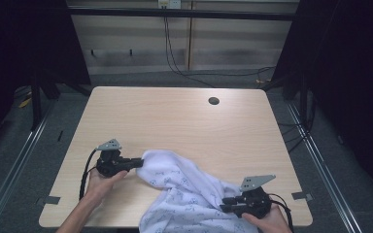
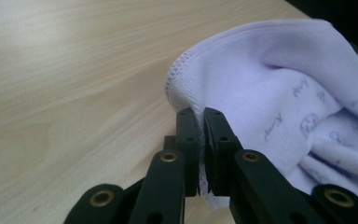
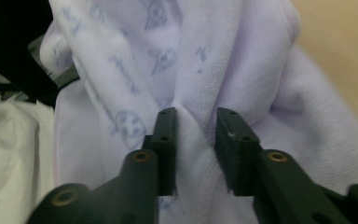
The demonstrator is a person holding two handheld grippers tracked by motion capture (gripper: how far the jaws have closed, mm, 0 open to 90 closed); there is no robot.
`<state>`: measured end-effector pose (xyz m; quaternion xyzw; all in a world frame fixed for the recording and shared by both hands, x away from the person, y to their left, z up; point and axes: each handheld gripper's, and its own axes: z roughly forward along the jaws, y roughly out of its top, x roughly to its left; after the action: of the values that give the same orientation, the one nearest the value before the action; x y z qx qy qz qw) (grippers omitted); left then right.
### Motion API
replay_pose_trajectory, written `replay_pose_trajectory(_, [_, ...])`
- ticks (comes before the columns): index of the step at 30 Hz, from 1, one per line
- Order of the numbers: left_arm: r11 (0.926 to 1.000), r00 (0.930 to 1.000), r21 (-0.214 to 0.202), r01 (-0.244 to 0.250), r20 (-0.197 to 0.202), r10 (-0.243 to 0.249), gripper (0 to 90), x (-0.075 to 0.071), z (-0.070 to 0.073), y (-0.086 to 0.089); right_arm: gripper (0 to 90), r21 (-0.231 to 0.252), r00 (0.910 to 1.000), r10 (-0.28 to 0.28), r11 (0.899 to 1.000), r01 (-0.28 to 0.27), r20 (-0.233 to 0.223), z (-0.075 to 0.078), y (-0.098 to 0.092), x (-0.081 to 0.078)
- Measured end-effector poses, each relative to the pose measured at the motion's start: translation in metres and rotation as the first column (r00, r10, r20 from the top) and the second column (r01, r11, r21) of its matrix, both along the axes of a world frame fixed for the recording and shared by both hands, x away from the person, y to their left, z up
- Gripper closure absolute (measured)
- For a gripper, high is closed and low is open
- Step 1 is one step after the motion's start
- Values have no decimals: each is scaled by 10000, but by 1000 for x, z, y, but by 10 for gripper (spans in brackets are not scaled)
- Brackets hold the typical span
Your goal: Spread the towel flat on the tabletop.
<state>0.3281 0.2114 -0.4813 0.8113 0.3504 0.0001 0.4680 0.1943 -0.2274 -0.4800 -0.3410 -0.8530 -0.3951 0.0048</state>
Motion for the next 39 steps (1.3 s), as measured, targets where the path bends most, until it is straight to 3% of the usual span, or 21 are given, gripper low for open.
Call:
replay_pose_trajectory(2, [10000,9999,74,-58,-113,58,856,2,-3,2,631,325,9996,-154,9994,146,234,8,-3,8])
replay_pose_trajectory(5, [9998,9997,100,-177,-159,179,856,4,-5,5,644,907,9952,-582,9946,510,788,22,-8,29])
replay_pose_trajectory(7, [9997,9996,124,-214,-162,215,855,5,-5,6,660,887,9907,-951,9923,866,971,25,-8,46])
replay_pose_trajectory(9, [9998,9998,162,-149,-159,152,852,5,-6,6,703,1186,9853,-1447,9839,1336,909,23,-9,71])
replay_pose_trajectory(12, [9997,9998,212,-99,-172,102,845,5,-7,5,769,814,9777,-1965,9783,1904,746,10,-7,105])
replay_pose_trajectory(14, [9997,9998,241,-62,-173,66,841,4,-7,5,788,632,9668,-2462,9682,2421,683,1,-6,118])
replay_pose_trajectory(16, [9998,9998,152,-108,-175,110,833,4,-7,6,804,425,9666,-2557,9660,2549,148,-9,-5,126])
replay_pose_trajectory(17, [9999,9998,111,-94,-160,96,831,3,-6,7,839,201,9768,-2134,9768,2130,204,-11,-1,122])
replay_pose_trajectory(18, [9999,9998,90,-110,-138,111,831,3,-6,8,852,79,9798,-1932,9812,1930,527,-8,2,115])
replay_pose_trajectory(20, [9999,9998,-56,-150,-109,149,828,1,-4,10,862,453,9851,-1504,9881,1470,832,0,7,100])
replay_pose_trajectory(22, [9998,9998,-85,-180,-120,179,824,-1,-2,12,864,871,9887,-856,9934,752,1229,14,18,72])
replay_pose_trajectory(25, [9999,9998,19,-131,-130,131,823,-8,-1,16,863,836,9910,321,9956,-432,1300,20,32,35])
replay_pose_trajectory(27, [9999,9998,101,-119,-182,121,822,-13,-1,19,864,726,9932,869,9931,-926,780,13,38,10])
replay_pose_trajectory(28, [9998,9998,175,-31,-207,35,823,-16,-2,21,862,589,9940,917,9937,-953,599,8,39,3])
replay_pose_trajectory(30, [9996,9997,285,-54,-221,60,823,-18,-4,23,839,-139,9929,1170,9931,-1167,234,-5,39,-9])
replay_pose_trajectory(32, [9994,9995,298,-150,-285,158,823,-18,-5,25,751,93,9943,1062,9943,-1061,-78,-8,35,-11])
replay_pose_trajectory(34, [9992,9993,314,-232,-295,241,823,-16,-6,28,668,226,9969,784,9967,-784,49,-1,29,-8])
replay_pose_trajectory(39, [9987,9987,334,-391,-304,401,815,-11,-8,28,643,992,9989,21,9950,-68,478,14,12,2])
